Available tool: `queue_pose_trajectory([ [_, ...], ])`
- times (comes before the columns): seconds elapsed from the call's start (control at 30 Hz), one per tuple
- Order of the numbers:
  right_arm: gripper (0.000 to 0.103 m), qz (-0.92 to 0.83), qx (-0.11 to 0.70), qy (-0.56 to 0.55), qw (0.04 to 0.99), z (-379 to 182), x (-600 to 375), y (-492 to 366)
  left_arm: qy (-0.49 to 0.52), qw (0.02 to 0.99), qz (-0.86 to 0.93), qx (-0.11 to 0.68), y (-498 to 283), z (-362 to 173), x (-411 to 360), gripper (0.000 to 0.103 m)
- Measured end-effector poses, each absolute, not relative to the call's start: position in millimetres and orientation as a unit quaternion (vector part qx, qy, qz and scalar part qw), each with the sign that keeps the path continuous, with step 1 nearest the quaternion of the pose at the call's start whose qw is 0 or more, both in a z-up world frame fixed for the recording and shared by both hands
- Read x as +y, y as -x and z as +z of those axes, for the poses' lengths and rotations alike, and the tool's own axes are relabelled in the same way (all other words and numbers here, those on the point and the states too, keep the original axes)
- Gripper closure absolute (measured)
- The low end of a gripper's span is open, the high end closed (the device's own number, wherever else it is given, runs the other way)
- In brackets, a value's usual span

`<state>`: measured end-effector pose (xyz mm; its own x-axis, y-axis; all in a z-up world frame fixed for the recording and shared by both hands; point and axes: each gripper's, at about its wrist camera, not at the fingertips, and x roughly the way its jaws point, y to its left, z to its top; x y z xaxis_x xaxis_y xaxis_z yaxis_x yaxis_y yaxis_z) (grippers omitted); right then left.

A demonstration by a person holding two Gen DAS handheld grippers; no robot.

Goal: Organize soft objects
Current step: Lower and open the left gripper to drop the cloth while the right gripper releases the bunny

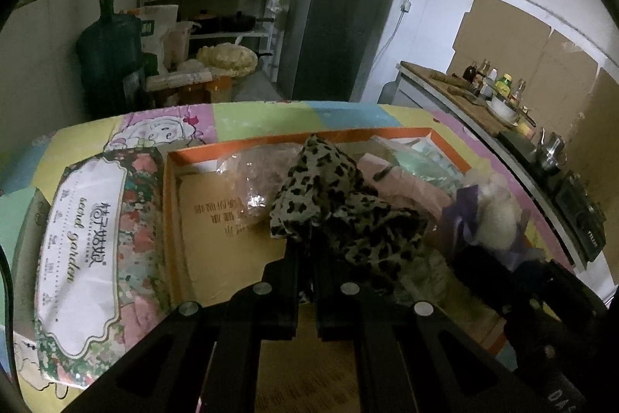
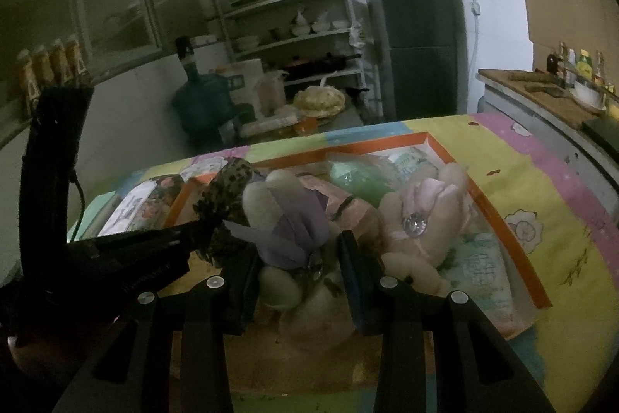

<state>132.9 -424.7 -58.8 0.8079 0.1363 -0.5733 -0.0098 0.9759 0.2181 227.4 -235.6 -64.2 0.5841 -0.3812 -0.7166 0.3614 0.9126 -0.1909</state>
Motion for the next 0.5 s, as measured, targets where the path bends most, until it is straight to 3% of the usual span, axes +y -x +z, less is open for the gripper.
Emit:
queue_pose_trajectory([
  [0.33,0.057,0.04,0.304,-0.104,0.946,-58.9,-424.9,-134.0,0.019,0.889,-0.212,0.406,-228.1,-67.7,-234.2,0.096],
  [0.5,0.055,0.042,0.302,-0.104,0.947,-59.2,-424.2,-133.6,0.021,0.893,-0.213,0.396,-224.5,-62.8,-232.8,0.079],
])
